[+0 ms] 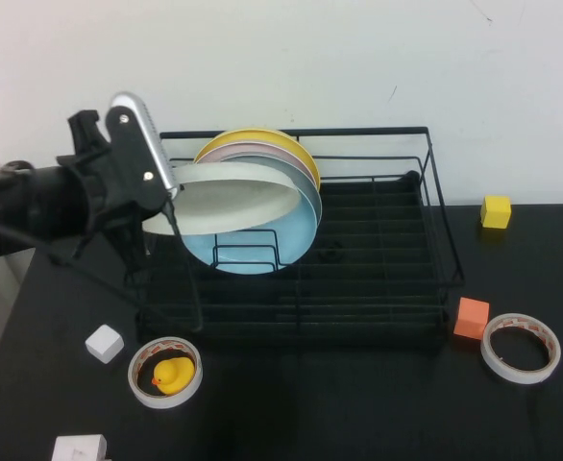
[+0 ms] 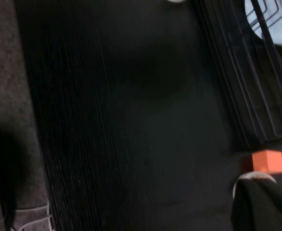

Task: Place plate on rack
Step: Place the plate on the rack

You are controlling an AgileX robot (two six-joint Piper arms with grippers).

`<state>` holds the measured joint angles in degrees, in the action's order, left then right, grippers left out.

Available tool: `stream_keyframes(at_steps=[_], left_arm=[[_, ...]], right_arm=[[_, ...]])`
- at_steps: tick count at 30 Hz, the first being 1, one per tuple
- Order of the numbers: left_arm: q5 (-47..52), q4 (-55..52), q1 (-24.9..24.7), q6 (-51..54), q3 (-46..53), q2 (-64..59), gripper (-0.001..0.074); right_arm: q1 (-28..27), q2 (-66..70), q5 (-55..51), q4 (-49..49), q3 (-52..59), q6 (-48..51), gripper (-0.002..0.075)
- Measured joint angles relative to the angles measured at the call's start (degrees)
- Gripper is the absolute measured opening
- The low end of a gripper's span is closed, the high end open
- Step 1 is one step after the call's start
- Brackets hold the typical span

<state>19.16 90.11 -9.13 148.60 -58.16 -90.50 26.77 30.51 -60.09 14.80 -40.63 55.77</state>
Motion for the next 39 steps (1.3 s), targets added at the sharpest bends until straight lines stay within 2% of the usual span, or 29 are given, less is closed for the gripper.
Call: stream_keyframes(at_steps=[8, 20, 26, 28, 32, 33, 35, 39], left_arm=[[-0.7, 3.64, -0.66, 4.06, -4.07, -7.87, 0.0105], [-7.31, 7.54, -5.05, 11.91, -8.67, -16.78, 0.0105], [-5.14, 7.64, -5.27, 12.35, -9.35, -18.86, 0.0114], [-3.28, 7.76, -5.27, 12.35, -9.35, -19.27, 0.0167], [-1.7, 7.76, -5.27, 12.47, -9.39, -19.36, 0.0395], [-1.52, 7.85, -5.32, 12.47, -9.39, -19.36, 0.0428], [-1.55, 7.85, -5.32, 12.47, -9.39, -19.36, 0.0472], [-2.09, 7.97, -5.41, 12.47, -9.39, -19.36, 0.0475]], right_arm=[[0.0, -1.9, 2.27, -3.09, 2.82, -5.54, 0.0], [0.0, -2.01, 2.67, -3.3, 2.82, -8.85, 0.0], [0.0, -2.01, 2.79, -3.41, 2.82, -9.2, 0.0], [0.0, -2.01, 2.89, -3.41, 2.82, -9.2, -0.0001], [0.0, -2.01, 2.88, -3.5, 2.82, -9.59, 0.0], [0.0, -2.01, 2.88, -3.5, 2.82, -10.05, -0.0001], [0.0, -2.01, 2.88, -3.5, 2.82, -10.67, 0.0], [0.0, -2.01, 2.88, -3.5, 2.82, -11.17, 0.0]])
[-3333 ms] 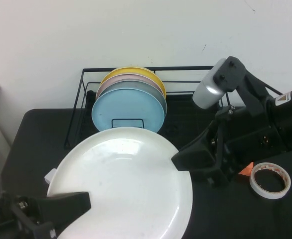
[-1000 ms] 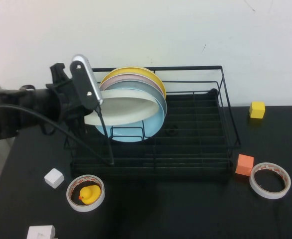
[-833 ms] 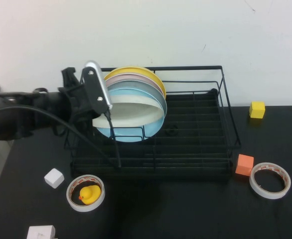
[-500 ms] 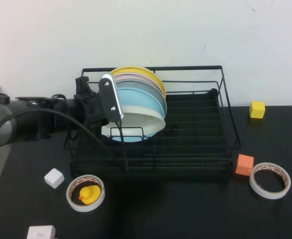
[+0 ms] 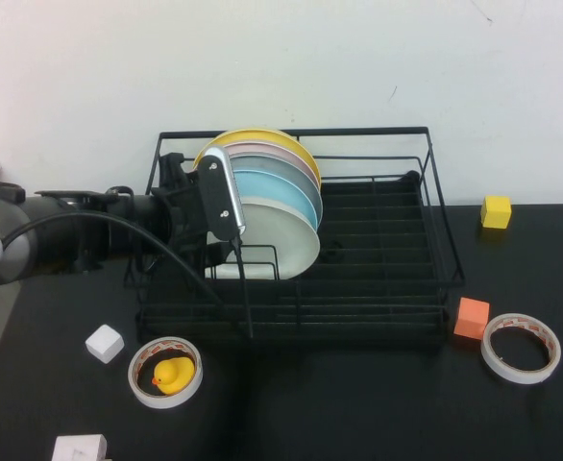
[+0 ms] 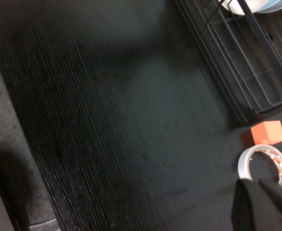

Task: Place plate on rack

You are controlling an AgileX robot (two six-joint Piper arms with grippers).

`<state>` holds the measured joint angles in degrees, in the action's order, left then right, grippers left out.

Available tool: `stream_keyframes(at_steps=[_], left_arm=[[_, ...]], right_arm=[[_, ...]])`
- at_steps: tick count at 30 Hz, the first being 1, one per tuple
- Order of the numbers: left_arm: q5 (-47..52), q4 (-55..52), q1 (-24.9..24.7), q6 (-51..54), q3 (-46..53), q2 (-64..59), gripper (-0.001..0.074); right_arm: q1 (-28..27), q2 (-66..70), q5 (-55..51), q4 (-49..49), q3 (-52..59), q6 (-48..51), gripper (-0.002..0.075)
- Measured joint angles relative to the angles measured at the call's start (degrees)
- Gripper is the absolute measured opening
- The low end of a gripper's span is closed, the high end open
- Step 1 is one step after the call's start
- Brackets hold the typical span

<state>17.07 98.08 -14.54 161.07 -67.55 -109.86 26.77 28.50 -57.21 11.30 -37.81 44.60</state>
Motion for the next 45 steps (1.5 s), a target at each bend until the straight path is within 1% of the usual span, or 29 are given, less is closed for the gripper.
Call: stream_keyframes(at_steps=[3, 8, 11, 13, 17, 18, 19, 21, 22, 24, 26, 28, 30, 32, 37, 40, 45], left_arm=[[-0.25, 0.0, 0.0, 0.0, 0.0, 0.0, 0.0447], [-0.73, 0.0, 0.0, -0.57, 0.0, 0.51, 0.0335], [-0.97, 0.0, 0.0, -1.44, -0.84, 1.02, 0.0314], [-1.33, 0.0, 0.0, -3.49, -1.93, 1.26, 0.0342], [-1.43, 0.0, 0.0, -11.65, -4.83, 1.62, 0.048], [-1.62, 0.0, 0.0, -13.46, -5.32, 1.64, 0.0501], [-2.05, 0.0, 0.0, -14.71, -5.8, 1.74, 0.0516], [-3.27, 0.0, -0.04, -16.27, -6.17, 2.57, 0.0507], [-3.97, 0.0, -0.04, -17.34, -6.15, 3.31, 0.048], [-5.63, 0.0, -0.13, -20.67, -6.15, 5.49, 0.0391], [-7.02, 0.0, -0.13, -25.95, -6.15, 9.03, 0.024], [-8.09, 0.0, -0.13, -31.13, -6.15, 13.33, 0.0114], [-9.46, 0.0, -0.13, -37.41, -6.15, 17.45, 0.0048], [-11.01, 0.21, -0.13, -42.97, -6.15, 22.19, 0.002], [-12.67, 0.61, -0.13, -50.47, -0.89, 35.31, 0.0004], [-12.89, 0.61, -0.13, -54.41, 4.99, 43.65, 0.0001], [-11.39, 0.61, -0.13, -66.05, 18.18, 58.5, 0.0]], right_arm=[[0.0, 0.0, 0.0, 0.11, 0.0, -0.36, 0.0], [0.0, 0.0, 0.0, 0.48, 0.0, -0.8, -0.0001], [0.0, 0.0, 0.0, 0.48, 0.0, -1.06, -0.0001], [0.0, 0.0, 0.0, 0.48, 0.0, -1.17, -0.0001], [0.0, 0.0, 0.0, 0.52, 0.0, -1.27, -0.0001], [0.0, 0.0, 0.0, 0.71, 0.0, -1.27, -0.0001], [0.0, 0.0, 0.0, 0.74, 0.03, -1.27, -0.0001], [0.0, 0.0, 0.0, 0.74, 0.03, -1.41, -0.0001], [0.0, 0.0, 0.0, 0.74, 0.03, -1.82, -0.0001], [0.0, 0.0, 0.0, -0.08, 0.03, -4.19, -0.0001], [0.0, 0.0, -0.71, -3.6, 0.03, -7.66, -0.0001], [0.0, 0.0, -2.57, -8.42, 0.03, -11.37, -0.0001], [0.0, 0.0, -5.63, -13.57, 0.03, -14.97, -0.0001], [0.0, 0.0, -8.78, -18.75, 0.03, -18.7, -0.0001], [0.0, -0.82, -12.03, -26.6, 0.03, -24.8, -0.0001], [0.0, -3.12, -9.82, -28.25, 0.03, -26.03, -0.0001], [0.0, -8.24, -2.68, -27.61, 0.03, -27.16, -0.0001]])
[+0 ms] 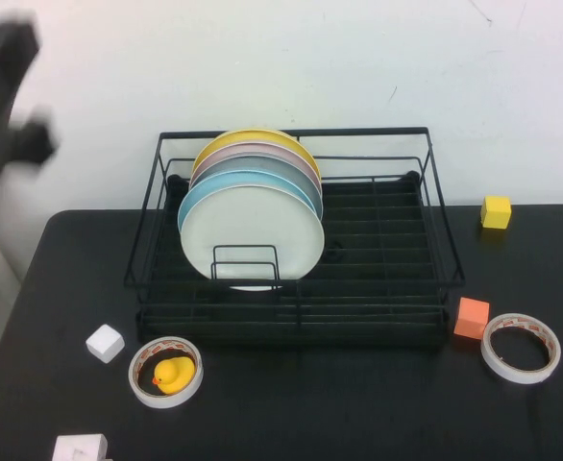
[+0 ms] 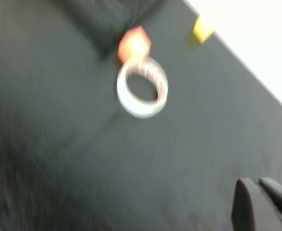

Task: Place plate on rack

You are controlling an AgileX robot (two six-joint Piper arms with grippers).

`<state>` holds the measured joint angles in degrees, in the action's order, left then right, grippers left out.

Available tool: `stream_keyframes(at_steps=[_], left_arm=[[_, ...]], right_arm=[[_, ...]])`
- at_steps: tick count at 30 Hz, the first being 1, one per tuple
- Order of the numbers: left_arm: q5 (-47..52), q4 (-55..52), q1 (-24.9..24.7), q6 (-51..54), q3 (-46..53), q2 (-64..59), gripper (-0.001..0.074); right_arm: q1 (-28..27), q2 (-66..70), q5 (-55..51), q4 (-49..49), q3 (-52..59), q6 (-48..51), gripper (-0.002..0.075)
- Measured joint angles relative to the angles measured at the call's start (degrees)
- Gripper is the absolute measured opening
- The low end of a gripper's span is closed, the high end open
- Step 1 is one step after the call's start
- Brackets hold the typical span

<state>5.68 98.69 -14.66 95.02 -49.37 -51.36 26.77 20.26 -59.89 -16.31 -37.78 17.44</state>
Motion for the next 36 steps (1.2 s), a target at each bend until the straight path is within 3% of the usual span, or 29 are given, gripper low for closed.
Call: stream_keyframes(at_steps=[5, 13, 22, 36], left_arm=[[3.51, 0.0, 0.0, -4.59, 12.97, 11.81, 0.0], [7.1, 0.0, 0.0, -5.28, 24.44, 18.89, 0.0], [14.25, -0.41, 0.0, -5.28, 26.54, 19.7, 0.0], [15.34, -0.62, -0.58, -5.4, 26.78, 19.7, 0.0]], right_arm=[[0.0, -3.85, 7.7, 3.36, 2.46, -0.23, -0.0001], [0.0, -4.62, 18.37, 8.0, 14.1, -0.23, -0.0001], [0.0, -4.62, 19.78, 9.21, 17.15, -0.23, -0.0001], [0.0, -4.62, 20.34, 9.21, 17.19, -0.13, -0.0001]])
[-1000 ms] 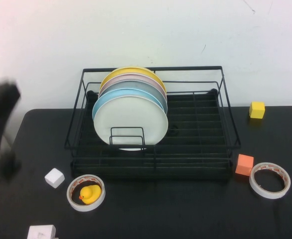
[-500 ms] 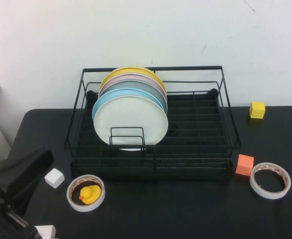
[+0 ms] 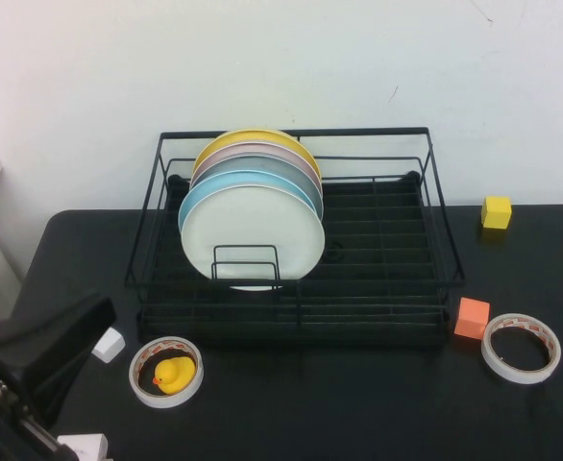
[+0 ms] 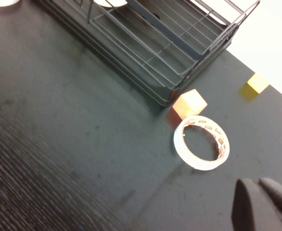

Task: Place plate on rack

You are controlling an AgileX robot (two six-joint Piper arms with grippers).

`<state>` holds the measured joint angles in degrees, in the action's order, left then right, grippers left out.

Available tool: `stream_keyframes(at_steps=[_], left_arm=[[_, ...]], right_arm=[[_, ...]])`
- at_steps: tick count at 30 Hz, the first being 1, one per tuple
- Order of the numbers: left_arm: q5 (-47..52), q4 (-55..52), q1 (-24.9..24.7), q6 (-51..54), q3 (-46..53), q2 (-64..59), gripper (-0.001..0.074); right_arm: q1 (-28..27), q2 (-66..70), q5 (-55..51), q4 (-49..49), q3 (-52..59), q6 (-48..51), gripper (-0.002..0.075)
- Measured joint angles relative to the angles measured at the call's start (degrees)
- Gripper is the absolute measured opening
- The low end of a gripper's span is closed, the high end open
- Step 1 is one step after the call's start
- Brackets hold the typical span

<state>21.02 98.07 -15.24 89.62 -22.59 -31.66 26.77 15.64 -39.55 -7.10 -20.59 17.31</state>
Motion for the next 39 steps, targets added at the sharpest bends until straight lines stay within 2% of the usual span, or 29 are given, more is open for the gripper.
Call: stream_keyframes(at_steps=[7, 12, 21, 39], left_arm=[[-0.65, -0.14, 0.0, -0.09, 0.22, 0.0, 0.0], [-8.86, -0.14, -0.03, 1.39, 0.83, 2.22, 0.0], [-18.02, 0.62, -0.03, 10.8, 4.53, 12.96, 0.0], [-28.27, 1.43, -0.03, 17.27, 15.3, 32.01, 0.0]], right_arm=[[0.0, 0.0, 0.08, 0.0, 0.09, 0.1, -0.0001], [0.0, 0.0, 0.08, 0.0, 0.09, 0.1, -0.0001], [0.0, 0.0, 0.08, 0.0, 0.09, 0.1, -0.0002], [0.0, 0.0, 0.08, 0.03, 0.09, 0.1, -0.0002]])
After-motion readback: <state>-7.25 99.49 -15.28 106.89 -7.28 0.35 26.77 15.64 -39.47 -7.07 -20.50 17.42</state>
